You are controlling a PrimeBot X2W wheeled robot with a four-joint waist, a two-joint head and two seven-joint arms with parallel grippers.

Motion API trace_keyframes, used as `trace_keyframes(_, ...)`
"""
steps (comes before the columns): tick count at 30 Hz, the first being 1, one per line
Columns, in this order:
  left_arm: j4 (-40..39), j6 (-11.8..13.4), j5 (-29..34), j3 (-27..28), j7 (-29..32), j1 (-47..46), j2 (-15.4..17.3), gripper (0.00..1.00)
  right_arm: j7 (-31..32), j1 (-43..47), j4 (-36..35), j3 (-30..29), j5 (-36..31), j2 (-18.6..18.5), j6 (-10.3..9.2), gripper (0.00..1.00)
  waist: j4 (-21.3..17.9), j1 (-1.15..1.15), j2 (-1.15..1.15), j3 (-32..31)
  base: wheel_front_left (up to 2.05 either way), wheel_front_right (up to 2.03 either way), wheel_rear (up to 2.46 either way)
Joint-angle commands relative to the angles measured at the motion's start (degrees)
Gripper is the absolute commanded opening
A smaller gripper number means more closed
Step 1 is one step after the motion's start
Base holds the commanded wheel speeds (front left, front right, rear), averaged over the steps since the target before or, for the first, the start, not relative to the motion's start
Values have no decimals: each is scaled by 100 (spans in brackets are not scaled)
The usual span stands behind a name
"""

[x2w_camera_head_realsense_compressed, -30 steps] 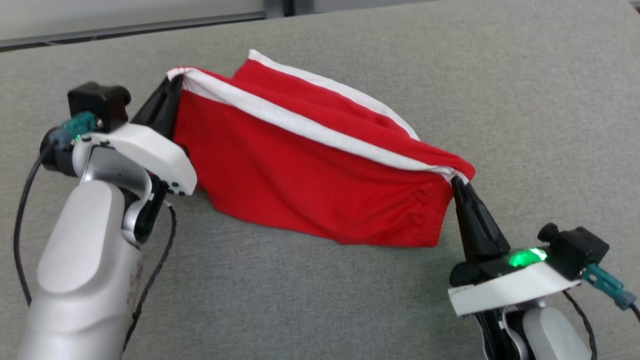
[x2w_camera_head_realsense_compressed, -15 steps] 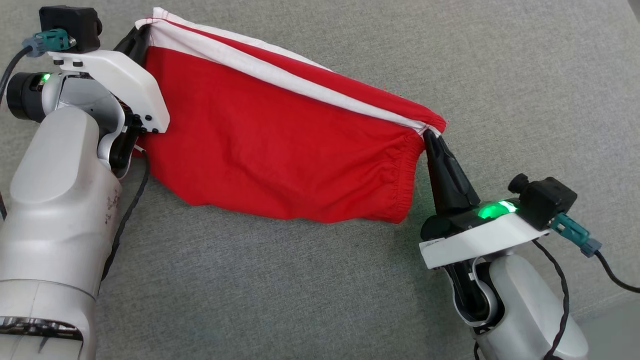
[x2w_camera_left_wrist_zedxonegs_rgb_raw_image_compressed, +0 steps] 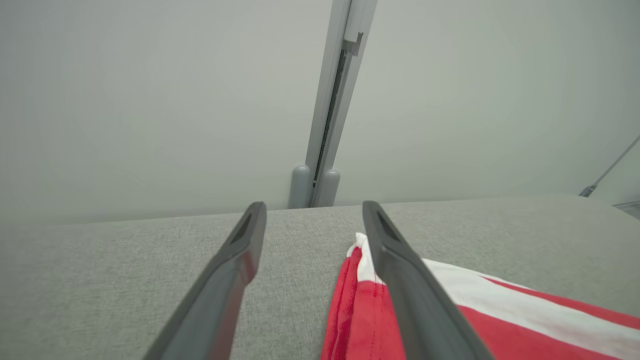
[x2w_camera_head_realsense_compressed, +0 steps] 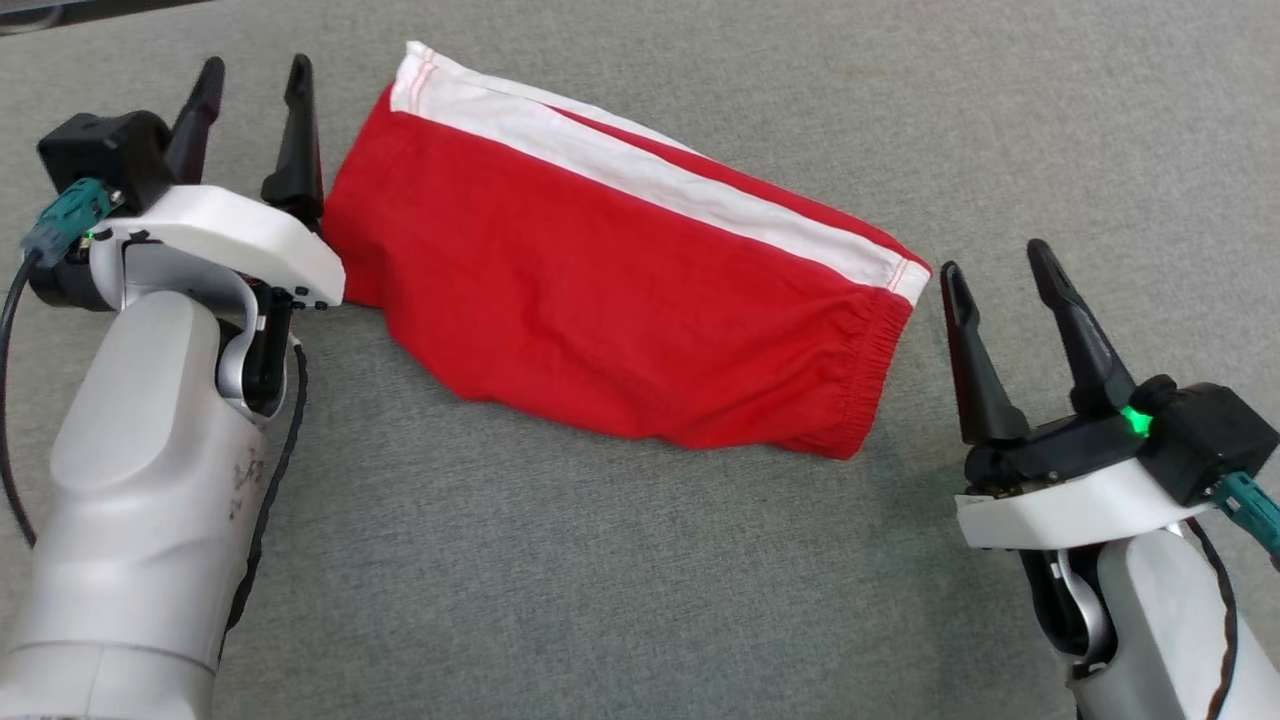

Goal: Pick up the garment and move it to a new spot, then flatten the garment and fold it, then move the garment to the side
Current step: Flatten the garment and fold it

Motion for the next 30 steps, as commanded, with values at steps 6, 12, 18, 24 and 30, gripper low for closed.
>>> trace_keyframes(6,-1931,450,410,609,-23,1333,102,100,28,251,-264,-388,-363,-87,-2,100,433,0,0,-451,0,0,0)
trace_keyframes(12,-3166,777,723,869,-21,2691,70,100,235,470,-376,-656,-438,-117,-2,100,644,0,0,-746,0,0,0)
trace_keyframes(18,-3716,975,847,854,-19,3695,43,100,414,827,-420,-797,-382,-121,-2,100,771,0,0,-1062,0,0,0)
trace_keyframes(24,-3929,1017,805,779,63,4242,16,100,563,1129,-475,-910,-301,-65,-2,100,829,0,0,-1289,0,0,0)
trace_keyframes(30,-4057,1064,796,747,172,4425,55,100,627,1264,-566,-966,-281,-12,-2,100,822,0,0,-1349,0,0,0)
